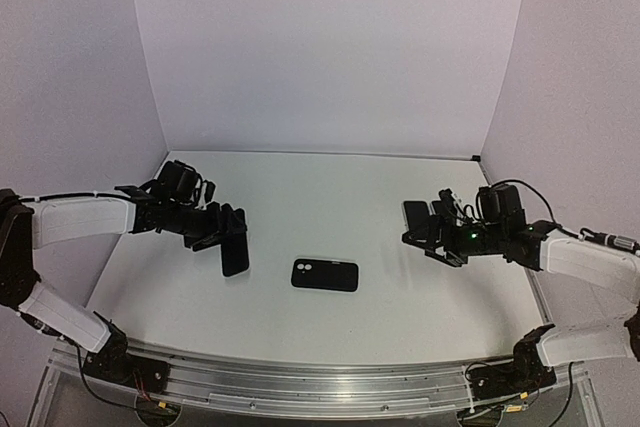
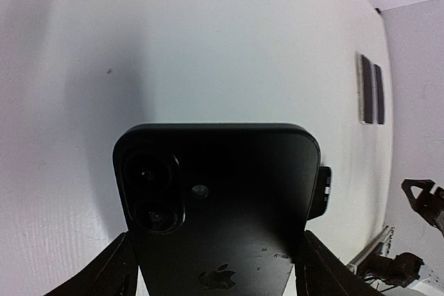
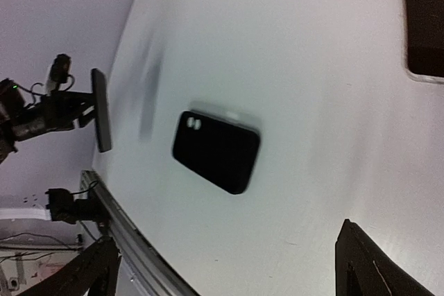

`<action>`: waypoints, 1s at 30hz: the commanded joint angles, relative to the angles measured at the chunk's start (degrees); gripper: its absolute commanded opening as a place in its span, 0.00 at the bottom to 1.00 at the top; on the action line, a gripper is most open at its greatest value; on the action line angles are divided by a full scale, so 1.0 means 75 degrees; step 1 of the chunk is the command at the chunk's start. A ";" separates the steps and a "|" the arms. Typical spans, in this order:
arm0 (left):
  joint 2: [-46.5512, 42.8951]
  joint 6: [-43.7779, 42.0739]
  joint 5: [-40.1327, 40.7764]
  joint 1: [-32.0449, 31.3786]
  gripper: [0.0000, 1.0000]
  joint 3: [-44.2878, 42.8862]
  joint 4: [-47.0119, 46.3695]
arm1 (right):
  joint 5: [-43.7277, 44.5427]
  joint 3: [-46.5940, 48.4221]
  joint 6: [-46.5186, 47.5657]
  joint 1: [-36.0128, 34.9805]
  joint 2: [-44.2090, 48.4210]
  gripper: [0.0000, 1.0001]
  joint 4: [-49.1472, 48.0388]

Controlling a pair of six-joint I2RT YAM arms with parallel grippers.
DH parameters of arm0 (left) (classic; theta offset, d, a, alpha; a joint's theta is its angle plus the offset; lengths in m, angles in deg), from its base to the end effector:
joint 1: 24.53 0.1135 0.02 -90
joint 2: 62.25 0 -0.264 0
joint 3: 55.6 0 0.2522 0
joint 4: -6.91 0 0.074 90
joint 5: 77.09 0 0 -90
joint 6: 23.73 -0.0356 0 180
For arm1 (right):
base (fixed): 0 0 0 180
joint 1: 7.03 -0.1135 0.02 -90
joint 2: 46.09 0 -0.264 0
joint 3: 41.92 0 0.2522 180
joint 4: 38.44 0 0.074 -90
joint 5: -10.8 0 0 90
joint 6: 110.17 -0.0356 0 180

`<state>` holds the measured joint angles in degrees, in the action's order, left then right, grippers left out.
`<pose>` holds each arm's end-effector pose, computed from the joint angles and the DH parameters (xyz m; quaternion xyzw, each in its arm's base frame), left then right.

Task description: Put the phone into the phone case

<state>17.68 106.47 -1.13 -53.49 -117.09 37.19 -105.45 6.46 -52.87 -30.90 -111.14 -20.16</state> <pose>0.2449 -0.1454 0.2121 -0.0481 0.9286 -0.2927 0.2231 0.2104 0.1103 0.2198 -0.0381 0.8692 0.3906 0.3009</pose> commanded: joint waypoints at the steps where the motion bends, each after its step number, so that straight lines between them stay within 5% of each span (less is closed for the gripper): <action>1: -0.0943 0.0859 -0.1122 -0.0175 0.00 0.0307 -0.3178 | -0.1319 0.0412 -0.1081 -0.0864 -0.0425 0.94 -0.2427; 16: -0.1113 0.0886 -0.1909 -0.1538 0.00 -0.0028 -0.7732 | -0.1842 0.2779 -0.3481 -0.2517 -0.3234 0.95 -0.6168; 26: -0.0951 0.0173 -0.1453 -0.1552 0.00 0.0280 -1.0437 | 0.0034 0.1924 -0.8295 -0.2686 -0.4218 0.95 -0.9209; 30: -0.0673 -0.0237 -0.1462 -0.1556 0.00 0.0278 -1.1372 | 0.0659 0.2362 -0.9234 -0.3203 -0.4810 0.94 -0.9740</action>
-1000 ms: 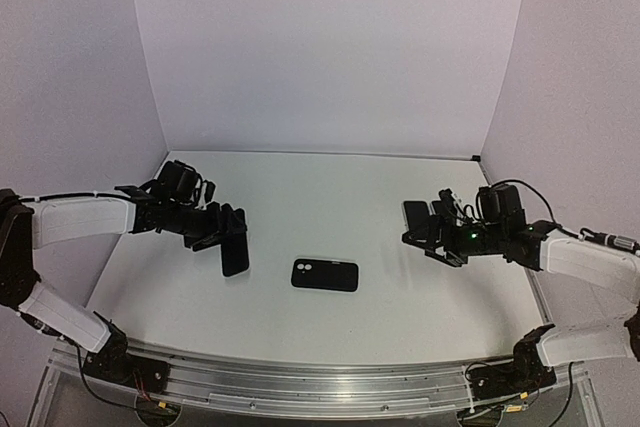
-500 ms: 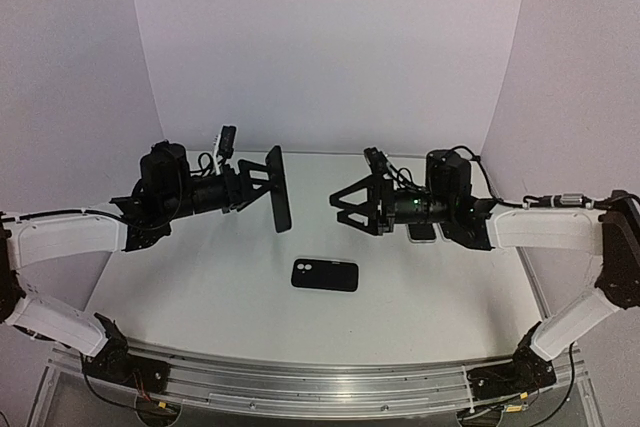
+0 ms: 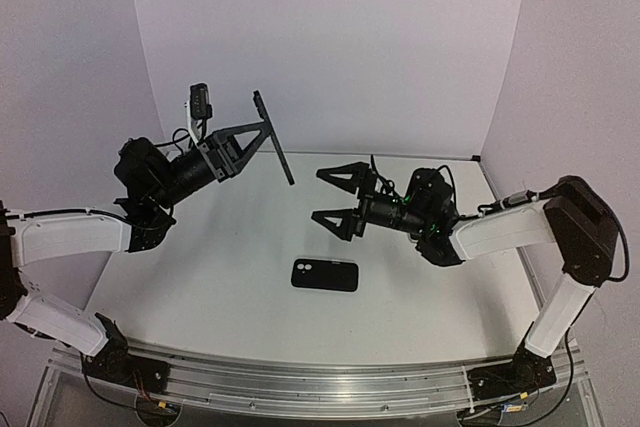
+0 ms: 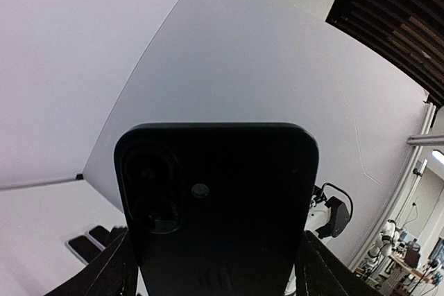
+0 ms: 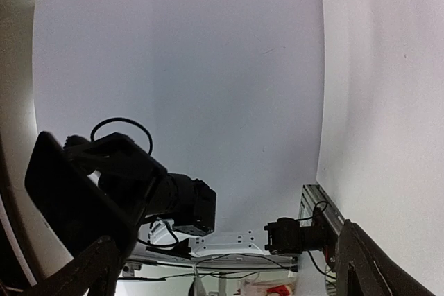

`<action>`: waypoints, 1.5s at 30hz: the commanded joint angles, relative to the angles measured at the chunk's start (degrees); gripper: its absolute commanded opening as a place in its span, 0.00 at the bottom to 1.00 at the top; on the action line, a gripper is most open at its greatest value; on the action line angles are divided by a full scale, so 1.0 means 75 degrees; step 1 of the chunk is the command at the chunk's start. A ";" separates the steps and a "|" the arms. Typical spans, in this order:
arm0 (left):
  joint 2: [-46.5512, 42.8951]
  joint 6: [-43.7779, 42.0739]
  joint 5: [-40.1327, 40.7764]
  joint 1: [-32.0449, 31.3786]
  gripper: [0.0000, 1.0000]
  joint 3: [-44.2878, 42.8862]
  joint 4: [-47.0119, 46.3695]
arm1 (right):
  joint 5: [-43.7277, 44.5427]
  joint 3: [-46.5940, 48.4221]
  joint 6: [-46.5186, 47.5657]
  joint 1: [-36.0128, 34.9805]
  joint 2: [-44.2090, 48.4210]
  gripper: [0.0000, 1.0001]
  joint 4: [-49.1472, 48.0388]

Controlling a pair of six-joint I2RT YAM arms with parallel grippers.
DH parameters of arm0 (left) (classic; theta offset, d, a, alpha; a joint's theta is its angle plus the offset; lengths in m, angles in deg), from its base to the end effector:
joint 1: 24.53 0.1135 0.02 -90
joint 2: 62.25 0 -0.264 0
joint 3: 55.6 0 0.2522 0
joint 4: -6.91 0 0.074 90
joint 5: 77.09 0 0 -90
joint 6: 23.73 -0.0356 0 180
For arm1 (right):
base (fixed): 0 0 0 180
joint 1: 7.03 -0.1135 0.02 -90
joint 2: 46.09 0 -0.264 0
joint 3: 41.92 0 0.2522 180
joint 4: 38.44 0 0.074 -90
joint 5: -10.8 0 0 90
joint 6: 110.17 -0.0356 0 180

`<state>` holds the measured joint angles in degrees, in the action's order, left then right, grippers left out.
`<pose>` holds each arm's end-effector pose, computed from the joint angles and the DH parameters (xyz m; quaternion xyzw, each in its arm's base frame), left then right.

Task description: Put the phone into the phone case

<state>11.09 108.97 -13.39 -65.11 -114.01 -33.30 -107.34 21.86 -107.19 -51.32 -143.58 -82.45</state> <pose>0.2053 -0.1966 0.3467 0.1825 0.5247 -0.6375 0.5338 0.2516 0.2689 0.2541 0.0526 0.6468 0.7427 0.1651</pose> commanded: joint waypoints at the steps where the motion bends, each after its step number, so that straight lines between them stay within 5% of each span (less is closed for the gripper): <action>1: 0.0271 -0.0589 0.0197 -0.0007 0.00 -0.0096 -0.2248 | 0.1028 0.0487 -0.2020 -0.0630 -0.0549 0.93 -0.1436; 14: 0.0487 -0.0805 0.0423 -0.0004 0.00 0.0203 -0.3368 | 0.3087 0.0233 -0.1583 -0.1276 0.0287 0.90 -0.1437; 28: 0.1065 -0.0434 0.0550 -0.0009 0.00 0.0158 -0.4670 | 0.3012 0.1703 -0.2469 -0.1888 -0.0541 0.72 -0.1437; 45: 0.1191 -0.0073 0.1045 -0.0004 0.00 0.0662 -0.6154 | 0.3338 0.1578 -0.2397 -0.2140 -0.0618 0.66 -0.1437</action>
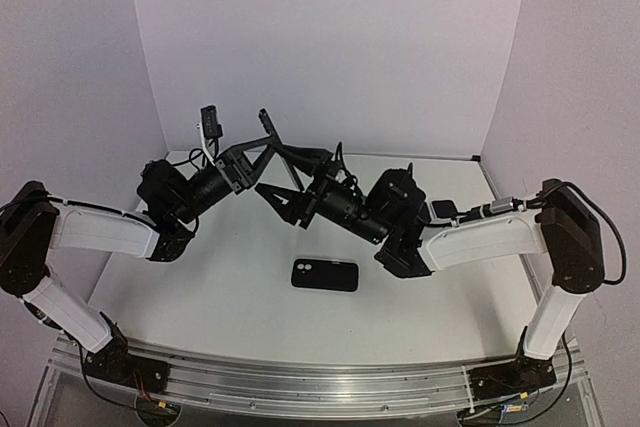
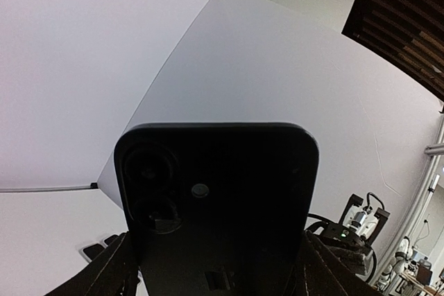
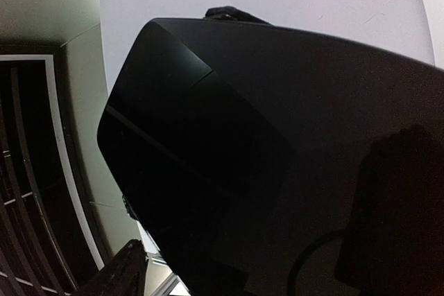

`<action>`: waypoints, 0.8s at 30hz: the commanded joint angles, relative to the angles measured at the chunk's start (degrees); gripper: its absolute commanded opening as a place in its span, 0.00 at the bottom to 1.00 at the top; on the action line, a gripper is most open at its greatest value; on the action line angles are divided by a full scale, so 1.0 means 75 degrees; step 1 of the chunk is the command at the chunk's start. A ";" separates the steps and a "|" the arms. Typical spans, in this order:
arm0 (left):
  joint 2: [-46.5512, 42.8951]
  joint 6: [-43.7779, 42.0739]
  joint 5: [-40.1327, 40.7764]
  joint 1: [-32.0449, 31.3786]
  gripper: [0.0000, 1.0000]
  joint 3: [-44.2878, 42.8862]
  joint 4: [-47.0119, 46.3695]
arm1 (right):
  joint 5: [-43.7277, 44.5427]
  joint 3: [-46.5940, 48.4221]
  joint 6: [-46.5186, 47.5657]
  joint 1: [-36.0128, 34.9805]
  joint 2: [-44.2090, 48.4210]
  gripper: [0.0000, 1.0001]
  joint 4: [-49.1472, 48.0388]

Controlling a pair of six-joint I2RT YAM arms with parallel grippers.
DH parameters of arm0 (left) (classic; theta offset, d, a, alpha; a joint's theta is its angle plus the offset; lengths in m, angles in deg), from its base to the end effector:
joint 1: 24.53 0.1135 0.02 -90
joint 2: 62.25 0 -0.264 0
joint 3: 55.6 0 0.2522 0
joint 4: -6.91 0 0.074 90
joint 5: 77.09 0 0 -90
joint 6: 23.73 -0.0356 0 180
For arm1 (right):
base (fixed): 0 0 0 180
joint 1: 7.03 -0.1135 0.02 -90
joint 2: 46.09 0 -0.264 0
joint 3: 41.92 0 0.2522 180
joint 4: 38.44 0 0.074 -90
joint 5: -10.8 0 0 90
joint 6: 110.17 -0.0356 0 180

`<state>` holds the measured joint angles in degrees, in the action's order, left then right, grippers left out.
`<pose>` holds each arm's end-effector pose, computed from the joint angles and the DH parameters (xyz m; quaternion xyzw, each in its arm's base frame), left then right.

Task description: Put the phone into the phone case

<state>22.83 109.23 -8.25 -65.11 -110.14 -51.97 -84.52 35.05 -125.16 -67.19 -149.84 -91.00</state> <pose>0.2263 -0.2107 0.2993 0.1472 0.5069 -0.6325 0.5669 0.1994 0.3542 0.3039 0.1661 0.5058 0.8422 0.0849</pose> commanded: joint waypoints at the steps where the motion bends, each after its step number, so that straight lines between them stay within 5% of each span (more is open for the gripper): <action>1: -0.0449 -0.0192 0.0395 -0.0006 0.00 0.0189 -0.3650 | 0.0358 -0.0290 0.0021 -0.0023 0.0276 0.67 -0.0297; 9: -0.1023 -0.0566 0.0565 -0.0004 0.00 0.0364 -0.3620 | 0.0710 -0.0896 -0.0113 -0.0022 0.0454 0.69 -0.0299; 24: -0.1124 -0.0555 0.0233 -0.0015 0.00 0.0318 -0.3828 | 0.0778 -0.0135 -0.0170 -0.0023 0.0458 0.73 -0.0301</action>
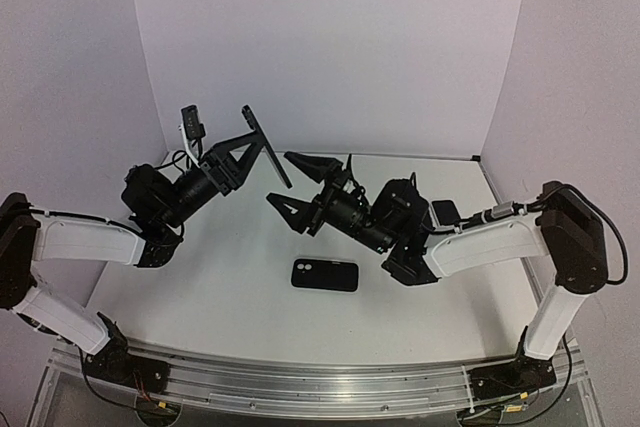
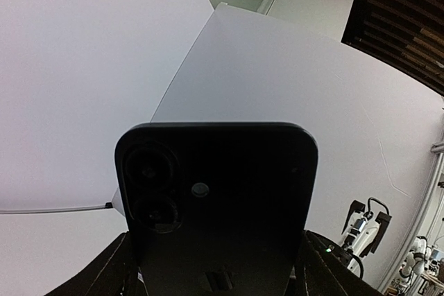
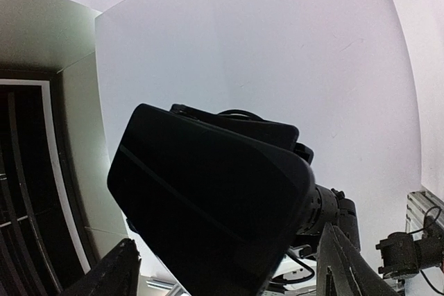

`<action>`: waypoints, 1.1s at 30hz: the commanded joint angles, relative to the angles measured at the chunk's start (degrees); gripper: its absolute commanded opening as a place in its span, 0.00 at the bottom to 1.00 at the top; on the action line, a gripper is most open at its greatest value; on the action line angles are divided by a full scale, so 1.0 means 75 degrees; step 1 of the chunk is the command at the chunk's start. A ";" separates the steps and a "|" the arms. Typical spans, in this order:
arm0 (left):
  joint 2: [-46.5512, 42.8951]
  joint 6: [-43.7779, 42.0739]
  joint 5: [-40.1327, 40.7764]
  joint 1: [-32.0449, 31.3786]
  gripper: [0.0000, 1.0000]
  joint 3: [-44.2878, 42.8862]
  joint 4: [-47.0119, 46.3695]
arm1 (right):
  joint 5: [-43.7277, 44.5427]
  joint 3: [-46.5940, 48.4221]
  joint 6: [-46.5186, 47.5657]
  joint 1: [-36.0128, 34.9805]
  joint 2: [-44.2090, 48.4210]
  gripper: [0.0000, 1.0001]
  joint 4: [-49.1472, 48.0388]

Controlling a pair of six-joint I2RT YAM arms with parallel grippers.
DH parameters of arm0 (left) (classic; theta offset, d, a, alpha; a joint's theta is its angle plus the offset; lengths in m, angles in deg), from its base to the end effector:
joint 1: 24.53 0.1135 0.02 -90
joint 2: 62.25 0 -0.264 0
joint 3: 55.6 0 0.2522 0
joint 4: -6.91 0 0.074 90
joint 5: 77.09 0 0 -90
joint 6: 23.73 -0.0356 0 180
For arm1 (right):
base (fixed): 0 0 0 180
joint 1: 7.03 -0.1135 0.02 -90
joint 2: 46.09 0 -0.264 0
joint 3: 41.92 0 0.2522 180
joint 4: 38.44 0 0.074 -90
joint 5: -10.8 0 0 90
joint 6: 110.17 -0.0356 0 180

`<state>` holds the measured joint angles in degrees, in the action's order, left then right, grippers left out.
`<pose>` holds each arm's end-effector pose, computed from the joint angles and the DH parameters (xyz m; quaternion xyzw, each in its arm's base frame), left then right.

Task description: Put the phone into the phone case

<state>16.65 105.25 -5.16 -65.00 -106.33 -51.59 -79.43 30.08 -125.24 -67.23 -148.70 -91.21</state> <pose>0.2093 -0.1931 0.3080 0.1426 0.4895 -0.6076 0.6090 0.1968 0.3439 0.2841 0.2114 0.5164 0.8231 0.1053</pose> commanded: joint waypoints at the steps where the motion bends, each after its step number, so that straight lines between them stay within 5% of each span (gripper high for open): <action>1: -0.0295 -0.0007 -0.0195 -0.0031 0.00 -0.0221 -0.3881 | 0.0095 0.0604 -0.0226 -0.0015 0.0237 0.72 -0.0270; 21: -0.0658 -0.0313 -0.0595 -0.0157 0.00 -0.0430 -0.3890 | 0.0011 0.1136 -0.0443 -0.0018 -0.0143 0.63 -0.0281; 33: -0.0757 -0.0716 -0.0472 -0.0281 0.00 -0.0333 -0.3889 | 0.0071 0.1418 -0.0393 -0.0030 -0.0366 0.35 -0.0280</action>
<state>12.80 101.51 -7.94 -66.41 -106.53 -52.99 -80.22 37.84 -128.06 -67.45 -151.35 -90.36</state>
